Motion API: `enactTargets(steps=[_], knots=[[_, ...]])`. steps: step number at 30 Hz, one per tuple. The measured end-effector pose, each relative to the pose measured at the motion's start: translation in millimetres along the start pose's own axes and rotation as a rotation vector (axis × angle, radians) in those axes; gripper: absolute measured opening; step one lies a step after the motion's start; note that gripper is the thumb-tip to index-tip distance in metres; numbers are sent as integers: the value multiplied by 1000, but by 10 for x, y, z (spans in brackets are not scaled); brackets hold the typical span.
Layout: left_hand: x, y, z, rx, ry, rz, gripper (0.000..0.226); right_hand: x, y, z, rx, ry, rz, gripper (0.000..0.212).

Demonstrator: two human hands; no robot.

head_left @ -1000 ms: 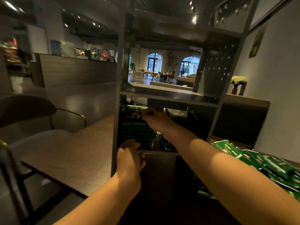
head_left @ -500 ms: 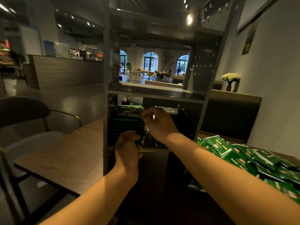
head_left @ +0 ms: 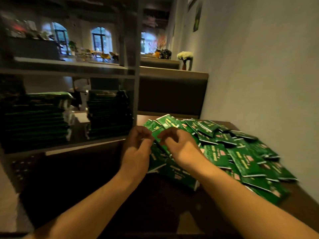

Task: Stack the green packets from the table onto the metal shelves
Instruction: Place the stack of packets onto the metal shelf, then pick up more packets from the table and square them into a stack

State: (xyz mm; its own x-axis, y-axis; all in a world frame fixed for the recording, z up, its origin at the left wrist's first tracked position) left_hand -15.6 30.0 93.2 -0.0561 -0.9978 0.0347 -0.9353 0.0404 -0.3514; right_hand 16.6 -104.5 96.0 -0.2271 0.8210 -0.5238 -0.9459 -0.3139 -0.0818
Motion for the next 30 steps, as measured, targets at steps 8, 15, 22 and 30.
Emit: enactTargets(steps=[8,15,22,30], knots=[[961,-384,623,49,-268,276,15,-880,384,-959,197,251,-223,19],[1397,-423,925,247,-713,511,13,-1297,413,-1715,499,543,-309,17],[1236,-409,1082,131,-879,869,38,-1360,344,-1915,649,654,-286,54],[1295,-287,1288,63,-1024,995,52,-1441,415,-1959,667,176,-350,58]])
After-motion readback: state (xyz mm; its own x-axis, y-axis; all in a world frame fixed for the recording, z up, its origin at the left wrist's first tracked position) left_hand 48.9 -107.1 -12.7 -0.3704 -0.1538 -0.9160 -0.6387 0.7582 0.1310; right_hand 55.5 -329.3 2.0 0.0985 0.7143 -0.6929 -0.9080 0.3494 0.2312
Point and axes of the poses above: each hand's wrist, its own y-axis away from the middle knuckle, its own x-axis out of the palm, z = x × y, the point moved 9 cm from there along -y, towards the middle knuckle, and after that the axes turned 12 degrees about z, right-handed, at the moved point
